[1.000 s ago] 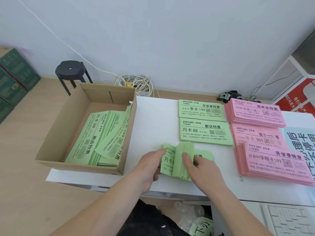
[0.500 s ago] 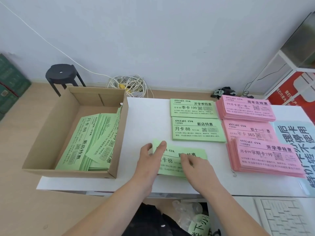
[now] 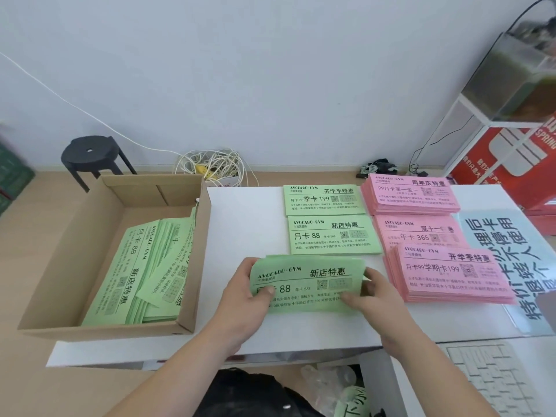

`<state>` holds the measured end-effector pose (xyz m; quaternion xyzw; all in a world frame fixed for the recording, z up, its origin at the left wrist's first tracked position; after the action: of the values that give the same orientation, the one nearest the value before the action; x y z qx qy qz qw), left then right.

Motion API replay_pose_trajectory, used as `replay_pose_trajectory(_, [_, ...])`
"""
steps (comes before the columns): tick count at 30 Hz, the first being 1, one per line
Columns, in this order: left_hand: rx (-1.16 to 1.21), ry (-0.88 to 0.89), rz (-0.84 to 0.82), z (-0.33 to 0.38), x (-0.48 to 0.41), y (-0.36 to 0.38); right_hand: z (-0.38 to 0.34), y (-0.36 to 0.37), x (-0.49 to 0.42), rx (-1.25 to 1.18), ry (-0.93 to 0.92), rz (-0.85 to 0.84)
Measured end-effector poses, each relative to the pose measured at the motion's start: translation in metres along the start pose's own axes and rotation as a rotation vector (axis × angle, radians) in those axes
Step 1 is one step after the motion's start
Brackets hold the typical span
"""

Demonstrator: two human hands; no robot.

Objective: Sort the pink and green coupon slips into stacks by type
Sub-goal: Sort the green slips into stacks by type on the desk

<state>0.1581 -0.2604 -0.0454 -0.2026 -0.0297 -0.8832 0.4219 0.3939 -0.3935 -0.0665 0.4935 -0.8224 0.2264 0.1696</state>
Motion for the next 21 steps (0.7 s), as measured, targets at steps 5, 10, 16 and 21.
replay_pose_trajectory(5, [-0.006, 0.077, -0.042, 0.019, -0.006, -0.003, -0.023, -0.020, -0.005, -0.139, -0.119, 0.059])
replay_pose_trajectory(10, [-0.024, 0.011, -0.012, -0.004, -0.011, 0.002, -0.017, -0.013, -0.002, -0.010, -0.151, 0.154])
replay_pose_trajectory(16, [0.025, -0.002, 0.077, -0.012, -0.011, 0.012, -0.004, 0.006, -0.003, -0.080, -0.136, 0.219])
replay_pose_trajectory(21, [0.043, -0.013, 0.176, -0.015, -0.013, 0.019, -0.005, 0.020, -0.002, -0.136, -0.101, 0.279])
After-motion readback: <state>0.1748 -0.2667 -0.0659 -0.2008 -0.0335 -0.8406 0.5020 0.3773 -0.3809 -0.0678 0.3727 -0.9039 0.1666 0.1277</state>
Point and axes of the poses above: each hand's wrist, its own x-axis away from the middle knuckle, its own y-axis out of the palm, z = x × y, the point moved 10 cm from there along -x, towards the middle knuckle, and after that the axes turned 8 degrees about -z, right-handed, at the moved point
